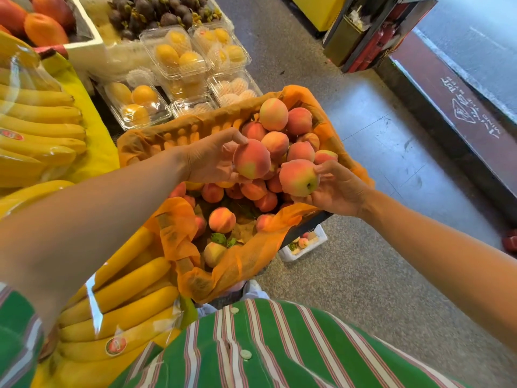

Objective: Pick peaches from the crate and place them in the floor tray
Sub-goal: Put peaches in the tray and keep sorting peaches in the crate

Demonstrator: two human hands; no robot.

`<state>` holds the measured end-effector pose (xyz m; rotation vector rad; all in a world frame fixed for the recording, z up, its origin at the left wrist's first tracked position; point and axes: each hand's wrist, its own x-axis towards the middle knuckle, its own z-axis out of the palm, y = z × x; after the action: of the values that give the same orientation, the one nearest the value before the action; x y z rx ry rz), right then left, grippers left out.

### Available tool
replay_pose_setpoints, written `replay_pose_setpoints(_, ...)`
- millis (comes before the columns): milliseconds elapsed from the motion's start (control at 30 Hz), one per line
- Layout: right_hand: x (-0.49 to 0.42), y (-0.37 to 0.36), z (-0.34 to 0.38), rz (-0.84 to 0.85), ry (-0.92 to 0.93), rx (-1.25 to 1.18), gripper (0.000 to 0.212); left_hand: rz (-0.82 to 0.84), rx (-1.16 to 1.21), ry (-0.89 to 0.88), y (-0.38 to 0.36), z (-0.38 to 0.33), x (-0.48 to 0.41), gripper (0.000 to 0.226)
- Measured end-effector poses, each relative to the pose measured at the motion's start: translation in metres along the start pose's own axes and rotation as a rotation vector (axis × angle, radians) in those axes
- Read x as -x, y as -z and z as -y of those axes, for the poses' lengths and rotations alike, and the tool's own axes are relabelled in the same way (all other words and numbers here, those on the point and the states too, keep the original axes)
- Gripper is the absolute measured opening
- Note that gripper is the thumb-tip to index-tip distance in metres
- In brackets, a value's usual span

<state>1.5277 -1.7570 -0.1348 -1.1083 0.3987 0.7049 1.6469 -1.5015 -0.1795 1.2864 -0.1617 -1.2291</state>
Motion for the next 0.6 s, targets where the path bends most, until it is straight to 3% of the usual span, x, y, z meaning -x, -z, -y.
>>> replay_pose_setpoints(133, 0.003, -0.004, 0.001, -0.008, 0.051, 0.002, 0.080, 0.011, 0.031, -0.035, -0.011, 0.000, 0.005, 0.058)
replay_pose_setpoints(267, 0.003, -0.002, 0.004, -0.061, 0.126, 0.074, 0.081, 0.053, -0.064, -0.144, -0.011, -0.009, 0.004, 0.049)
replay_pose_setpoints(367, 0.004, 0.004, 0.012, -0.133, 0.234, 0.178, 0.062, 0.009, -0.091, -0.238, -0.006, -0.019, -0.002, 0.061)
replay_pose_setpoints(500, 0.006, 0.009, 0.032, -0.413, 0.351, 0.383, 0.071, -0.168, -0.240, -0.361, -0.015, -0.035, -0.011, 0.053)
replay_pose_setpoints(600, 0.005, 0.016, 0.044, -0.678, 0.430, 0.695, 0.056, -0.351, -0.469, -0.508, -0.021, -0.045, -0.031, 0.063)
